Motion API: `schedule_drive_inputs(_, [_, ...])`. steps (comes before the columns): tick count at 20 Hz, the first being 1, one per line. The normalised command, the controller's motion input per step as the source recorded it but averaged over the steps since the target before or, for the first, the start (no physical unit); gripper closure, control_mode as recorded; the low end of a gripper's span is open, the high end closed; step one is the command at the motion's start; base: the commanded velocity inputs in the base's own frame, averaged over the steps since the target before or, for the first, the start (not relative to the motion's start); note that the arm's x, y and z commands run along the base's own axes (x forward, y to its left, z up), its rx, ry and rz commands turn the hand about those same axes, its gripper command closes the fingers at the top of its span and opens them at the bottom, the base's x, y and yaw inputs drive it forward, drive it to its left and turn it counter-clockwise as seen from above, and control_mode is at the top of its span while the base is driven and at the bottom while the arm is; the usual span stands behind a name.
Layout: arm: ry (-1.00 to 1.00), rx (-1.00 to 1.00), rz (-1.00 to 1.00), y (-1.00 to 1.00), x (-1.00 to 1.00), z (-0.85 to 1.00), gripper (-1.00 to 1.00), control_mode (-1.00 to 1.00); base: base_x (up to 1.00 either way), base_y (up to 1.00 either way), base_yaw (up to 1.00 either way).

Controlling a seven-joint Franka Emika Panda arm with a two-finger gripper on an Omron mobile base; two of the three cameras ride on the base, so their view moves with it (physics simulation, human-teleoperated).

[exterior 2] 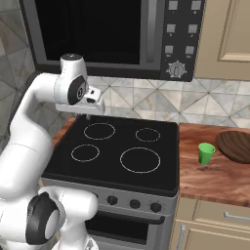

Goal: Pick the cup and bowl from the counter and place them on the counter next to the sink.

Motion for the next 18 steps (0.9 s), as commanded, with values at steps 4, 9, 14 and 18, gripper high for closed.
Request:
schedule_drive_inputs(4, [0.0,0.0,0.02,-0.07,-0.03,0.0,-1.0,-1.0,0.0,0.0,0.0])
schedule_drive_inputs(9, [-0.01,0.0,0.14,-0.58,-0.08,0.0,-1.0,-1.0,0.0,0.0,0.0])
schedule_drive_inputs(14, [-0.04,-0.01,0.16,-0.75,-0.32,0.0,-1.0,-1.0,0.0,0.0,0.0])
schedule_drive_inputs(18, [-0.05,-0.03,0.16,-0.82,-0.55,0.0,-1.0,-1.0,0.0,0.0,0.0])
